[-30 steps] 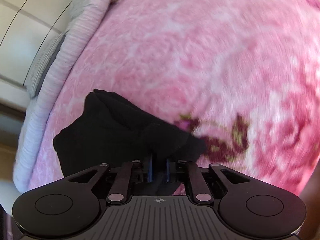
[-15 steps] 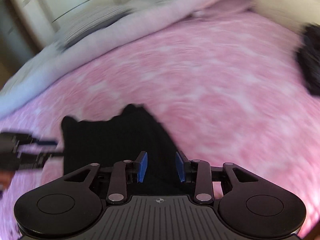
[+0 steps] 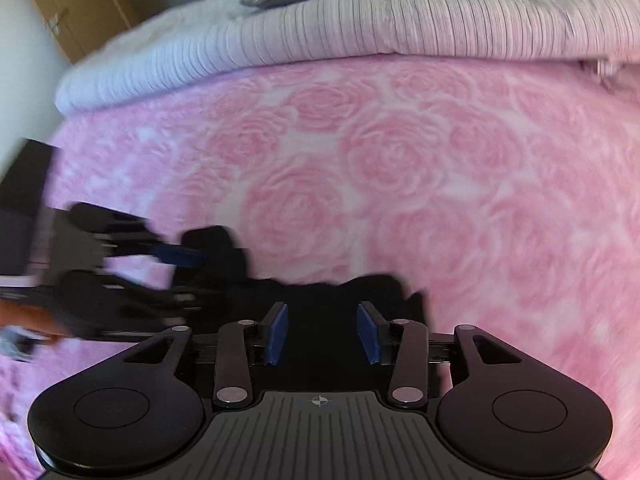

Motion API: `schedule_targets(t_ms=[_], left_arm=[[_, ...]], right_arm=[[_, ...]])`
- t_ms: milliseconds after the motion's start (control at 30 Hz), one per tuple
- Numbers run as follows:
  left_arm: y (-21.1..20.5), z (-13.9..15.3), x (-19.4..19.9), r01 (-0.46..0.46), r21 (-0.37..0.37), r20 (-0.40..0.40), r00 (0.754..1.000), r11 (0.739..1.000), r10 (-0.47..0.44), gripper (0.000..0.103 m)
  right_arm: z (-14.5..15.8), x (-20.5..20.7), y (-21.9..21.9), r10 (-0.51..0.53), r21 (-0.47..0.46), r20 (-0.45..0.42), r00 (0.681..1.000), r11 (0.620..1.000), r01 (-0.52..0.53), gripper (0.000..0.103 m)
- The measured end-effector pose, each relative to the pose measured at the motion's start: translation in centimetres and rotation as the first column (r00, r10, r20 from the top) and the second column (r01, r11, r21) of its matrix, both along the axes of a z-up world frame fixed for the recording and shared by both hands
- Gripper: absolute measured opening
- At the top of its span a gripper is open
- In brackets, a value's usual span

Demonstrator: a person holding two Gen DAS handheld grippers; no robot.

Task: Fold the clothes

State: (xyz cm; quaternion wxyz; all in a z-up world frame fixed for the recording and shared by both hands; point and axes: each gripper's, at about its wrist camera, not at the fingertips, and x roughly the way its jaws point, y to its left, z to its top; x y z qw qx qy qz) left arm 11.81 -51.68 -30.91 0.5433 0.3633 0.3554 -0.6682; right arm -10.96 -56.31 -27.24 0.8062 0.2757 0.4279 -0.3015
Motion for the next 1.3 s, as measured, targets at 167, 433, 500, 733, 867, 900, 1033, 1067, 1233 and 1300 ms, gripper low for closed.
schedule_targets(t_ms=[167,433,500,733,867,900,1033,1067,1233,1300], left_arm=[[0.6,0.4,0.6,-0.028,0.007,-0.019,0.999,1.0,0.028,0.038],[0.0,0.3,-0.7,0.023,-0.012,0.034,0.999,1.0,-0.023,0.039],[-0.2,0.3,-1.0,0.037,-0.016,0.048,0.998,0.999,-0.036,0.039],[1.6,2.9,-1.4,0.044,-0.069,0.043,0.998,0.997,-0.041,0.034],[2.6,2.4,-3.3,0.116,-0.005,0.058,0.992,0.993,-0.116,0.038],[2.6,1.7,-4.1,0.146,0.008,0.088,0.985,0.989,-0.146,0.044],[1.8,-0.2,-6.2,0.237,0.041,0.173,0.955,0.971,-0.241,0.055],[1.5,-0.2,-6.3,0.241,0.048,0.173,0.954,0.969,-0.245,0.056],[1.4,0.8,-6.3,0.278,0.078,0.207,0.935,0.957,-0.289,0.054],[1.9,1.5,-6.7,0.299,0.079,0.241,0.92,0.951,-0.31,0.052]], right_arm=[[-2.3,-1.2,-2.6,-0.028,0.054,-0.042,0.999,0.998,0.031,0.043],[-5.6,-1.1,-3.7,0.076,0.065,-0.11,0.991,0.996,-0.069,0.011],[-6.2,-2.0,-4.4,0.049,0.093,-0.081,0.996,0.995,-0.042,0.01],[-3.3,-4.7,-3.4,-0.082,0.102,0.007,0.997,0.991,0.081,0.016],[-2.4,-5.6,-0.5,-0.079,0.096,-0.007,0.997,0.992,0.079,0.02],[-2.4,-5.7,0.3,-0.073,0.097,-0.016,0.997,0.992,0.075,0.02],[-2.6,-5.5,1.0,-0.068,0.091,-0.048,0.997,0.993,0.072,0.019],[-2.7,-5.5,1.1,-0.067,0.09,-0.056,0.996,0.993,0.072,0.019],[-2.3,-5.4,2.1,-0.065,0.073,-0.084,0.994,0.995,0.071,0.02],[-1.0,-6.1,3.5,-0.072,0.064,-0.062,0.996,0.995,0.076,0.022]])
